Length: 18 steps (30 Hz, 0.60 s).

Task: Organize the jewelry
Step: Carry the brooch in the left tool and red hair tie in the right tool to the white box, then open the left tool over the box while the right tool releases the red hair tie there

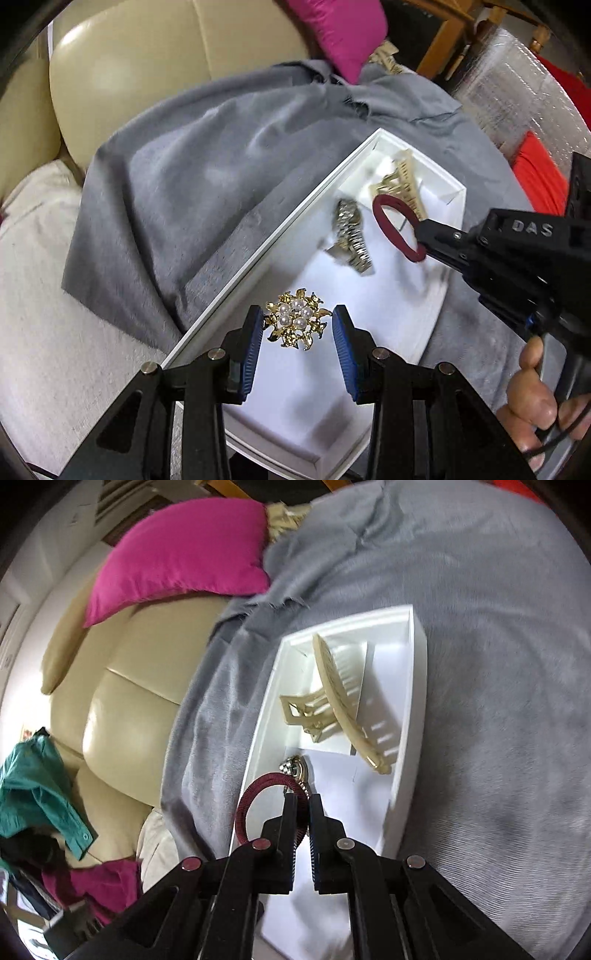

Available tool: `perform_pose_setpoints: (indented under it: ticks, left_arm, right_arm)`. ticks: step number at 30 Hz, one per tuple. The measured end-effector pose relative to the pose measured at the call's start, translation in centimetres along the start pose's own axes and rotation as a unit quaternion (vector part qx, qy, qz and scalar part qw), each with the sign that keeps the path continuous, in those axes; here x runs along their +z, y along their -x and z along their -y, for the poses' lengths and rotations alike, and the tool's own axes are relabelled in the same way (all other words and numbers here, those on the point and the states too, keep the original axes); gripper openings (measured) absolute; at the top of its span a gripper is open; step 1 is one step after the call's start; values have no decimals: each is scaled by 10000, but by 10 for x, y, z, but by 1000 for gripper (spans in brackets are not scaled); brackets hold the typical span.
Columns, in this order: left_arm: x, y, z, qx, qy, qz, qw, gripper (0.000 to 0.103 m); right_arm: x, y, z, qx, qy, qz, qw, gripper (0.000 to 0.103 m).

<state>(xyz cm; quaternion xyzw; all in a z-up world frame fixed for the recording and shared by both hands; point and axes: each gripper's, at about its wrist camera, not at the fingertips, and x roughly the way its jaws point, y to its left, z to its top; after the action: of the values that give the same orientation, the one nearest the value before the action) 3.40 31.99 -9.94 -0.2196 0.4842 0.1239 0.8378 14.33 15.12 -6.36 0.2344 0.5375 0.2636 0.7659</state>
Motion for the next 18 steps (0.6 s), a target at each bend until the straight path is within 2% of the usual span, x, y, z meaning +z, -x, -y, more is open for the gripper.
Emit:
perform_pose_setpoints:
  ticks: [9, 13, 18]
  left_arm:
    - [3, -6, -5, -6, 115, -135, 9998, 40]
    - [4, -7, -6, -10, 135, -172, 9998, 40]
    - [4, -10, -5, 38, 126, -216, 9997, 40]
  right_arm:
    - [0, -19, 4, -675, -287, -39, 9973, 8]
    - [0, -11, -6, -1106, 11, 130, 9938, 10]
    - [1, -8, -14, -1422, 305, 150, 9893, 10]
